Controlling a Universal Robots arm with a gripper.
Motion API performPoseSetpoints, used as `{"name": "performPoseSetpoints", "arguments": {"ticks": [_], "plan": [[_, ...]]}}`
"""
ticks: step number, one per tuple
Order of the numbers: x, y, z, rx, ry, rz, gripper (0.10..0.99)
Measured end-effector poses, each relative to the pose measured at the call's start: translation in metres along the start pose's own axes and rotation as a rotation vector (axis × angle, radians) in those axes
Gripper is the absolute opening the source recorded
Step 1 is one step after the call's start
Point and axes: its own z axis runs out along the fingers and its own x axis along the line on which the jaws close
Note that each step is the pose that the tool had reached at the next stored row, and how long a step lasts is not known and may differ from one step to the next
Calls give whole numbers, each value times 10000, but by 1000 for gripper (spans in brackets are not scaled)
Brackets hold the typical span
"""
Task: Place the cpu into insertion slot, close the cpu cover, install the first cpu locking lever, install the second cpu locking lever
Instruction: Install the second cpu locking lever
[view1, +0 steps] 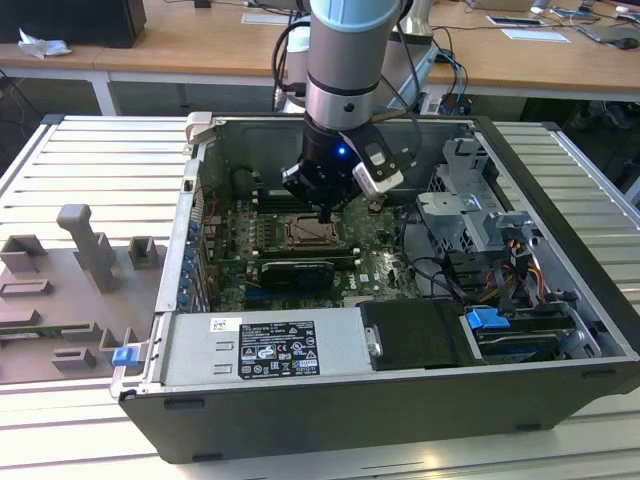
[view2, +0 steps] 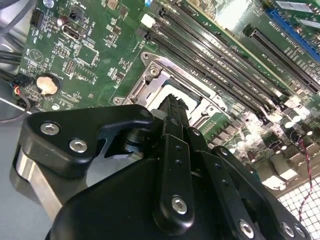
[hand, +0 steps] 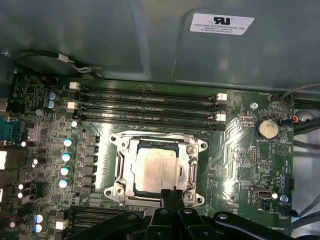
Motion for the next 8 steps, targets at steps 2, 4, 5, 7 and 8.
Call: {"name": "performPoseSetpoints", "arguments": {"ticks": [2, 4, 5, 7, 8], "plan": [[-1, -2, -9, -3, -1, -2, 106], [1, -23, -12, -3, -1, -2, 106], [2, -31, -12, -3, -1, -2, 106], [6, -63, -15, -3, -1, -2, 106], [8, -78, -16, -4, -1, -1, 106]]}}
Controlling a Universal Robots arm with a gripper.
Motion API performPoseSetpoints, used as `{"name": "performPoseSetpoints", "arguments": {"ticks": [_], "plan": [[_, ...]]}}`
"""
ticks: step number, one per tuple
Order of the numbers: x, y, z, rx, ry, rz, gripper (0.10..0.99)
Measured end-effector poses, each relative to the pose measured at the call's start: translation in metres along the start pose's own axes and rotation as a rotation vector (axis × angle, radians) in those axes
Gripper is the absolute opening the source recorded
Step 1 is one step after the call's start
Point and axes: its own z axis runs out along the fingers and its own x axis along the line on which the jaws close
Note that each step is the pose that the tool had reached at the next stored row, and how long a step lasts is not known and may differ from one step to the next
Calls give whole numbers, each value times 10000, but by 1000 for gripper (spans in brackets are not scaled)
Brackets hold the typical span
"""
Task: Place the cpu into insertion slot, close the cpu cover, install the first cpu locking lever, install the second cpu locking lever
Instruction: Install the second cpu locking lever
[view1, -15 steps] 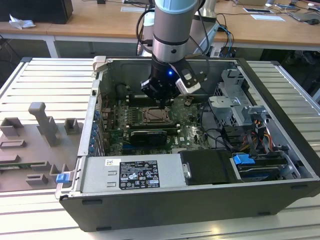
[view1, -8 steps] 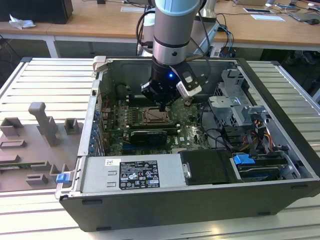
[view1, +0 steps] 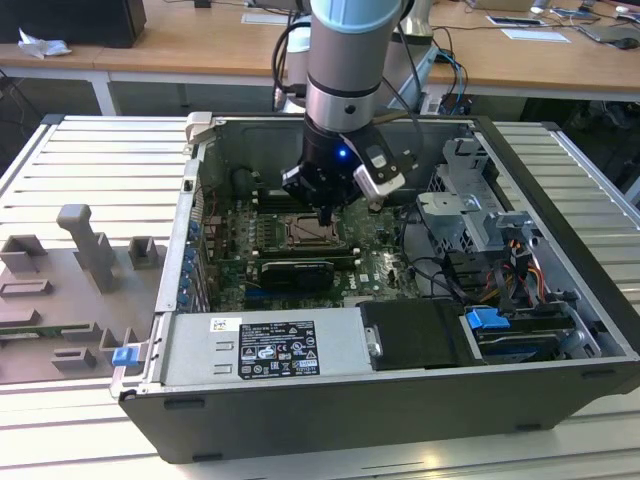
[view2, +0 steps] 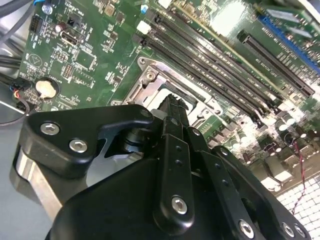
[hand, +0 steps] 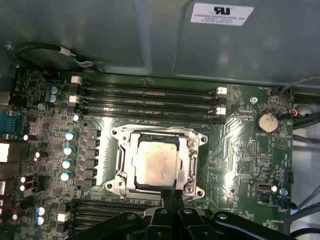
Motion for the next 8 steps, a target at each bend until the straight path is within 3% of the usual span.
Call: {"name": "performPoseSetpoints", "arguments": {"ticks": [8], "plan": [[8, -60, 24, -18, -2, 4, 106]]}}
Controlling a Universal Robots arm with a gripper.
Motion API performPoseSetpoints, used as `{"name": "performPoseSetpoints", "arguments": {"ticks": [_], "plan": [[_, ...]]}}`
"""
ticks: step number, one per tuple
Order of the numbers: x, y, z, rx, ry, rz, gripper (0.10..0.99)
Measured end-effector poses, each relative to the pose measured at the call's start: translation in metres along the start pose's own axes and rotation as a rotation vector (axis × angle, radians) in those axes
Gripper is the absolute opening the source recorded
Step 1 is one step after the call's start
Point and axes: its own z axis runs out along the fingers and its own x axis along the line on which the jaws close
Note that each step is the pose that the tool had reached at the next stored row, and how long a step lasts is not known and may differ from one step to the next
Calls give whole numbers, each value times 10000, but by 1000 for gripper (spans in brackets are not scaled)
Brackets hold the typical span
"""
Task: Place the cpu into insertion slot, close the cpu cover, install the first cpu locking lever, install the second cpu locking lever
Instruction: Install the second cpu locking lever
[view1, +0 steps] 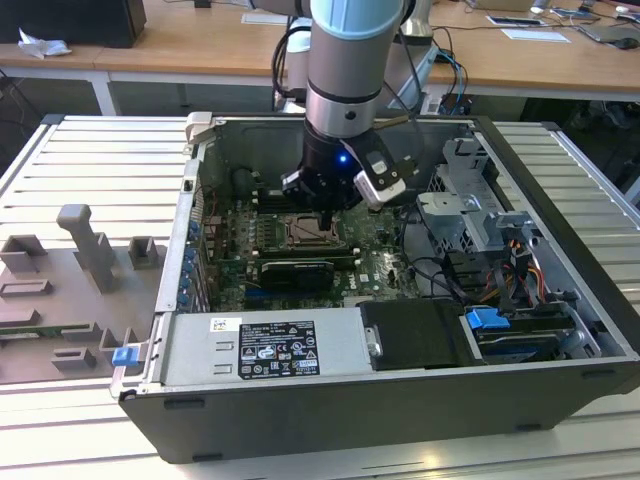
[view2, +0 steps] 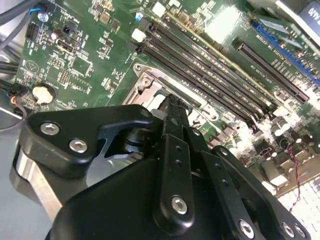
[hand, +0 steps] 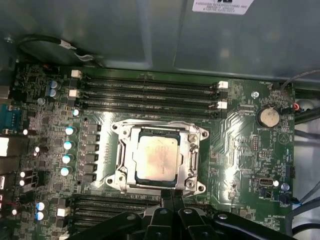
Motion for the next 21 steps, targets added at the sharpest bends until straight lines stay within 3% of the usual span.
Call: {"name": "performPoseSetpoints", "arguments": {"ticks": [5, 11, 16, 20, 21], "plan": [[44, -67, 18, -26, -2, 3, 106], [294, -69, 60, -33, -4, 3, 106], [299, -79, 166, -40, -3, 2, 106], [351, -98, 192, -201, -16, 1, 106], [364, -113, 192, -282, -22, -1, 106]]}}
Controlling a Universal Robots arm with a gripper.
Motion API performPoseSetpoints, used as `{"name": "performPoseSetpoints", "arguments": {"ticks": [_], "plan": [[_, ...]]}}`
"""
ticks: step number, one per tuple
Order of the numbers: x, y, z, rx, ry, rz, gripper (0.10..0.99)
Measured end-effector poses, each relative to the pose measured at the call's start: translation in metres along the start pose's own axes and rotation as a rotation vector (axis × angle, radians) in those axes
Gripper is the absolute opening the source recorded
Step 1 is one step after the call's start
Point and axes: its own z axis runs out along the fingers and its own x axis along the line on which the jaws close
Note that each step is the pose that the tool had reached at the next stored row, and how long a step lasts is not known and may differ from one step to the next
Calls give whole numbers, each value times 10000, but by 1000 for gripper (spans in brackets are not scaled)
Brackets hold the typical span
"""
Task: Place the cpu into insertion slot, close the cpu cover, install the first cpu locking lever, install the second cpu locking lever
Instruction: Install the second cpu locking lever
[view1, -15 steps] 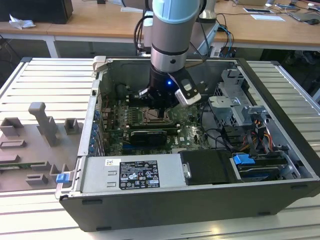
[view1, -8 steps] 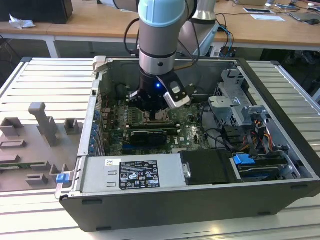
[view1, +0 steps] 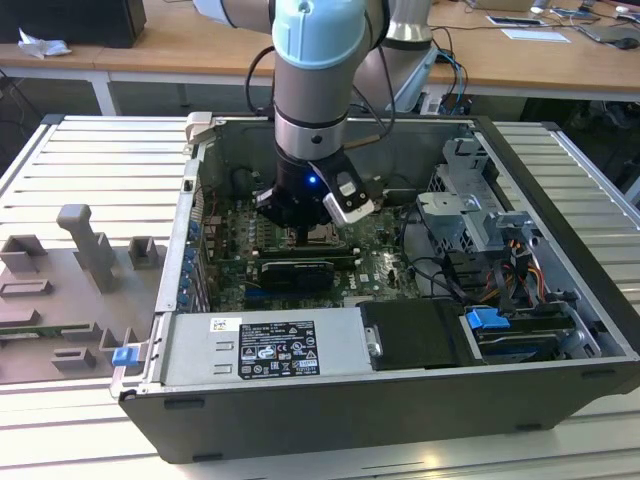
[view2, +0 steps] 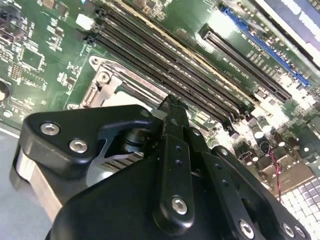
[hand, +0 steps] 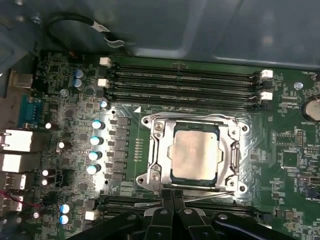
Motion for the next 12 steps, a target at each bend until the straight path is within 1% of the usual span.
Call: {"name": "performPoseSetpoints", "arguments": {"ticks": [2, 3, 5, 9, 10, 12], "plan": [[51, -49, -5, -421, -32, -3, 106], [63, -72, -7, -593, -45, -5, 106], [76, -106, -11, -750, -56, -7, 106], [104, -184, -21, -958, -72, -8, 106], [123, -226, -25, -1080, -82, -8, 106], [162, -234, -2, -1170, -89, -10, 106]]}}
